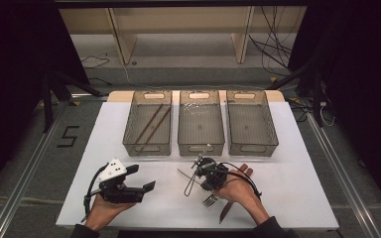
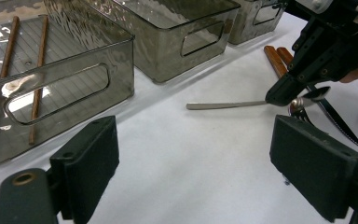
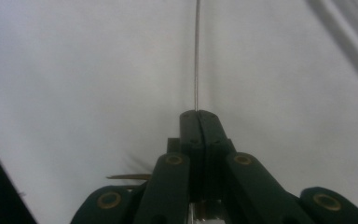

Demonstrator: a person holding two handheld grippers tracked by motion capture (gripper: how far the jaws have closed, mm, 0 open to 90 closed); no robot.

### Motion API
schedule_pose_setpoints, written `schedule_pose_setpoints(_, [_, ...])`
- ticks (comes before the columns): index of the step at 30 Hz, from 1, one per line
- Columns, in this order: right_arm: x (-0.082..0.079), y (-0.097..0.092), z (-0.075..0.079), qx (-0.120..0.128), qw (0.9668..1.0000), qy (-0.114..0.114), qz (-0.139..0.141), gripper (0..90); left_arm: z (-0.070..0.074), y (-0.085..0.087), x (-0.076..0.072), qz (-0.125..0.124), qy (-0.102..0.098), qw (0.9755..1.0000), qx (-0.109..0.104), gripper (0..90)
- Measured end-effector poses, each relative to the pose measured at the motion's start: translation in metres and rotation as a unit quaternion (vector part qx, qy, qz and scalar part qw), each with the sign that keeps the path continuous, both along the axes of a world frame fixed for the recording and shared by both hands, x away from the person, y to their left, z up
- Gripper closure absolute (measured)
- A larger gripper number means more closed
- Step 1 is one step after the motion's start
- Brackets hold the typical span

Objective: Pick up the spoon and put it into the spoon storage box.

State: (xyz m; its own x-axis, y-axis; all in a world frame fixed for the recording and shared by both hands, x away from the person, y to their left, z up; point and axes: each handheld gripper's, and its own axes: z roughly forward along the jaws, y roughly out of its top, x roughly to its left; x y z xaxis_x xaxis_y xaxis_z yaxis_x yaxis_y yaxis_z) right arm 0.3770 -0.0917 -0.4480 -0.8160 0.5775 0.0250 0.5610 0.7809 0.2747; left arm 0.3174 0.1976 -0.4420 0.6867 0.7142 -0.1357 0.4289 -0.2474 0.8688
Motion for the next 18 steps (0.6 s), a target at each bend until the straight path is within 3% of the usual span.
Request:
schedule_pose_setpoints(8, [0.000,0.000,0.000,0.005,0.9999,0.005,0.012,90.0,0.000,0.000,0.000,0.000,0.000,1.0000,0.000,14.9])
schedule_pose_setpoints(18, [0.006,-0.011,0.022,0.052,0.9985,-0.014,-0.006,90.0,0.000,0.001,0.000,0.005,-0.003,1.0000,-0.006,14.9])
